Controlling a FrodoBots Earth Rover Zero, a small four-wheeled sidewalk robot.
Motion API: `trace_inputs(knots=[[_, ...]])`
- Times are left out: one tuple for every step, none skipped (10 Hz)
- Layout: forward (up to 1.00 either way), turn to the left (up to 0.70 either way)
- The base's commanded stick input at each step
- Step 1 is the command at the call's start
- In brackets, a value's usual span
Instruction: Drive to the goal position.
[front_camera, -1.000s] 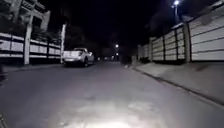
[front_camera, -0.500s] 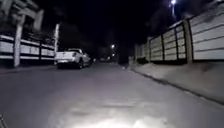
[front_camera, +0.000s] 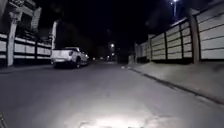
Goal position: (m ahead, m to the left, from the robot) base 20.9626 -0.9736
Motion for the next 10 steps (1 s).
trace_inputs(knots=[[1.0,0.05],[1.0,0.05],[1.0,0.03],[1.0,-0.38],[1.0,-0.4],[1.0,-0.4],[1.0,-0.31],[1.0,-0.03],[1.0,0.05],[1.0,0.05]])
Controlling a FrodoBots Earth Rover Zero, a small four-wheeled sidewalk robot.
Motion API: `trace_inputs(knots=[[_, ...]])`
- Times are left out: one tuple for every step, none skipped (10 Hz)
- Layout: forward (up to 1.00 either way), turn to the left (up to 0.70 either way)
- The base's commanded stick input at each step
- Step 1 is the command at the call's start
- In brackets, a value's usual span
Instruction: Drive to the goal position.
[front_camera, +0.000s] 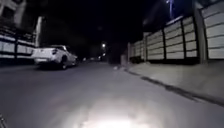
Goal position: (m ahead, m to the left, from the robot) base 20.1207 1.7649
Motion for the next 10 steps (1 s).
trace_inputs(knots=[[1.0,0.05],[1.0,0.05],[1.0,0.05],[1.0,0.05],[1.0,0.05],[1.0,0.05],[1.0,0.05],[1.0,0.05],[1.0,0.05],[1.0,0.05]])
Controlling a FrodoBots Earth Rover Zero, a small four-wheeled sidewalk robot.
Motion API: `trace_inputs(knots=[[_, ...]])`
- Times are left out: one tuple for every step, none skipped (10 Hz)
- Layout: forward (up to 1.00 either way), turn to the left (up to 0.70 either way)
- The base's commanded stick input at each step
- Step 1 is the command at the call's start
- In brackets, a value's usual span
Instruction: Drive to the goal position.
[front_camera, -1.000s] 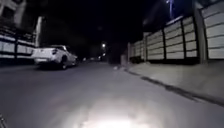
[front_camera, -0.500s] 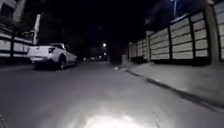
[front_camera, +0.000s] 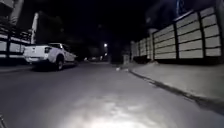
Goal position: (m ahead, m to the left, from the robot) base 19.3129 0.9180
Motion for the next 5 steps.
trace_inputs(knots=[[1.0,0.05],[1.0,0.05],[1.0,0.05],[1.0,0.05],[1.0,0.05]])
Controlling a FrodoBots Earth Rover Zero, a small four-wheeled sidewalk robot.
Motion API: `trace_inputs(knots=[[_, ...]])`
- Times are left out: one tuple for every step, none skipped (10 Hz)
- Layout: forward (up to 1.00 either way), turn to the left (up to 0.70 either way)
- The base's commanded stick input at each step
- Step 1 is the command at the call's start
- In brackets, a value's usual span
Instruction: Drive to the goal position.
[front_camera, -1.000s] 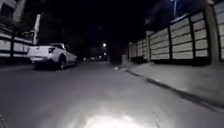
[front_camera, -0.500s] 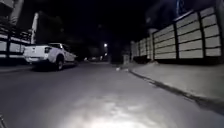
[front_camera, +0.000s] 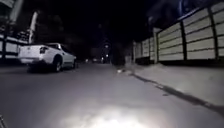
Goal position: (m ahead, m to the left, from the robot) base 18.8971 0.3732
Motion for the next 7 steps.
trace_inputs(knots=[[1.0,0.05],[1.0,0.05],[1.0,0.05],[1.0,0.05],[1.0,0.05],[1.0,0.05],[1.0,0.05]])
